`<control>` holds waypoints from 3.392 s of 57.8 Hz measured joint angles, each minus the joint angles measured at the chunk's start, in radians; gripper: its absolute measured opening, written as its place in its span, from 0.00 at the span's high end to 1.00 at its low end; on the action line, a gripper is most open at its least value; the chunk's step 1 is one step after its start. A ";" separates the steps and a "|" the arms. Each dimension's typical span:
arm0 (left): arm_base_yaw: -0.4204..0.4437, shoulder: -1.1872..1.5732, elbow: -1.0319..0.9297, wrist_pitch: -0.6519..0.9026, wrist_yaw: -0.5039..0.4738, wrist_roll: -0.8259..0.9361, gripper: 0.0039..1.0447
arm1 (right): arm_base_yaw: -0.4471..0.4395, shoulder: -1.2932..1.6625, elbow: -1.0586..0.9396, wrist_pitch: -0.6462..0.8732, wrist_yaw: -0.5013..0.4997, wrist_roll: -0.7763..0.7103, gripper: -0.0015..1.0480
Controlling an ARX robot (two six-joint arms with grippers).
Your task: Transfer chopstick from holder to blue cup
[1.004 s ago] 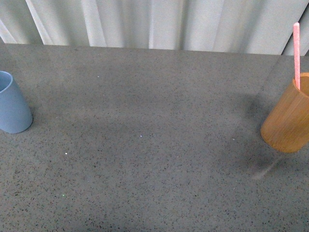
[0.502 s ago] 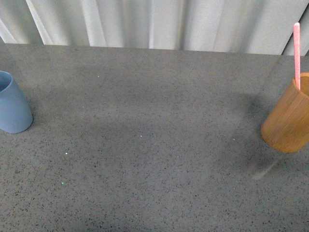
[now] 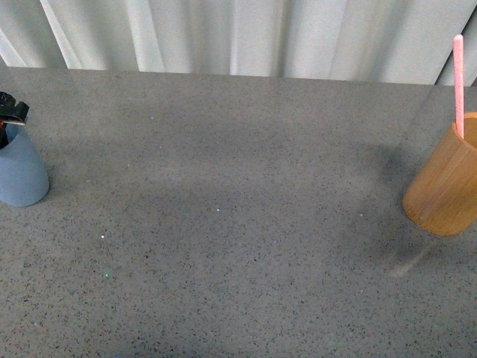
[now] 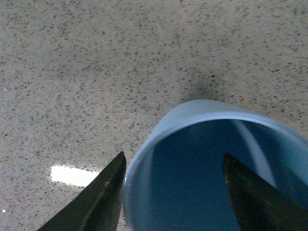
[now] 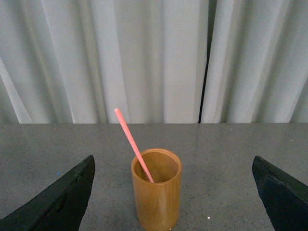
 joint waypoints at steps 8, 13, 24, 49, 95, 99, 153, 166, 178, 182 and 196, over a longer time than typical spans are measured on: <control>-0.019 0.000 0.020 -0.033 0.029 0.001 0.62 | 0.000 0.000 0.000 0.000 0.000 0.000 0.10; -0.029 0.000 0.029 -0.048 0.039 0.006 0.74 | 0.000 0.000 0.000 0.000 0.000 0.000 0.10; -0.047 0.000 0.030 -0.064 0.046 0.030 0.97 | 0.000 0.000 0.000 0.000 0.000 0.000 0.10; -0.288 -0.188 0.122 -0.206 0.107 0.064 0.97 | 0.000 0.000 0.000 0.000 0.000 0.000 0.10; -0.603 0.051 0.139 -0.113 0.078 -0.039 0.97 | 0.000 0.000 0.000 0.000 0.000 0.000 0.10; -0.609 0.063 0.139 -0.107 0.078 -0.050 0.97 | 0.000 0.000 0.000 0.000 0.000 0.000 0.10; -0.620 0.074 0.140 -0.089 0.090 -0.105 0.35 | 0.000 0.000 0.000 0.000 0.000 0.000 0.10; -0.574 -0.023 0.120 -0.072 0.101 -0.107 0.05 | 0.000 0.000 0.000 0.000 0.000 0.000 0.10; -0.467 -0.260 -0.065 0.218 0.036 -0.169 0.06 | 0.000 0.000 0.000 0.000 0.000 0.000 0.10; -0.417 -0.346 -0.150 0.352 -0.025 -0.175 0.06 | 0.000 0.000 0.000 0.000 0.000 0.000 0.10; -0.357 -0.443 -0.261 0.495 -0.080 -0.170 0.06 | 0.000 0.000 0.000 0.000 0.000 0.000 0.10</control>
